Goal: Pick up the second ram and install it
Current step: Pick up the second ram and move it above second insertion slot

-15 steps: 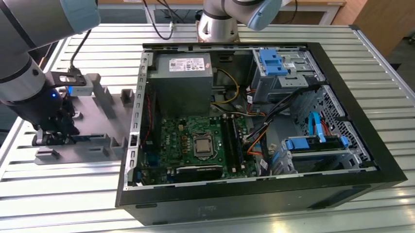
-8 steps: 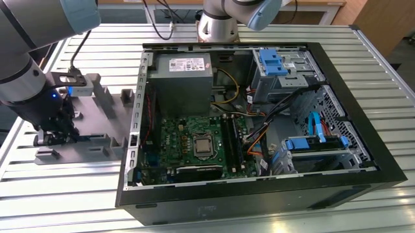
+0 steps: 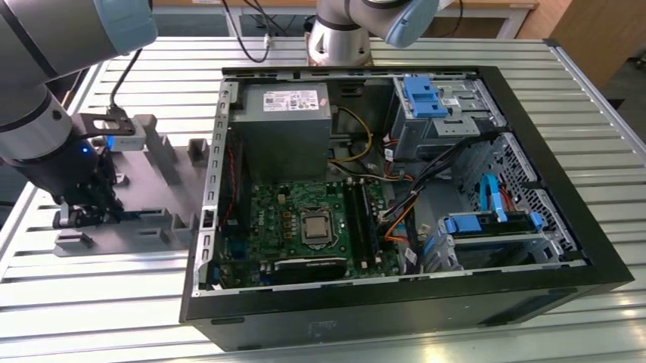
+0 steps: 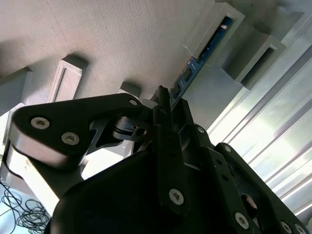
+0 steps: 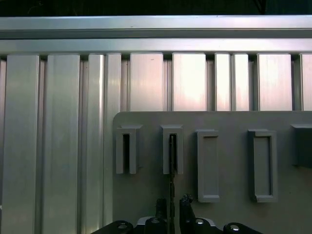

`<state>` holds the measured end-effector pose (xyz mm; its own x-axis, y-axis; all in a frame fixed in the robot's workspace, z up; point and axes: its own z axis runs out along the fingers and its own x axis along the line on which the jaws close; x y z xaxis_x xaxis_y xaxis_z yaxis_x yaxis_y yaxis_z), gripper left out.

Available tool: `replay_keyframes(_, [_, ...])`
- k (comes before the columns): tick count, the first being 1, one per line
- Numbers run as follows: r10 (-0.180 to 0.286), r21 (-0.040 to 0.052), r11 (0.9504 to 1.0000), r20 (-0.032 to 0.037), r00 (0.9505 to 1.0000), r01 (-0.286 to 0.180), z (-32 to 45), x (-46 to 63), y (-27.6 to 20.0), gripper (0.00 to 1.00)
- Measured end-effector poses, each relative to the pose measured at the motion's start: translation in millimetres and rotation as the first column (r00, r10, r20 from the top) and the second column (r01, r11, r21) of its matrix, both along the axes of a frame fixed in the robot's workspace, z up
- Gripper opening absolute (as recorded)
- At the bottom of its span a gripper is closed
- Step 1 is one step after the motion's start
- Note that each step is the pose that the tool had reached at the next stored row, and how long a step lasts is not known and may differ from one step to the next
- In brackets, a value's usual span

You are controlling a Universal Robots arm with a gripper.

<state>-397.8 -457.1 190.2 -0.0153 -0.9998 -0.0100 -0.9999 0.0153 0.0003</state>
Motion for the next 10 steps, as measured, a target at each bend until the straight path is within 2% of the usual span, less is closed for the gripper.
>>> replay_keyframes(10, [0.0,0.0001,1.0,0.0002,1.0,0.0,-0.7,-1.6,0.0,0.25])
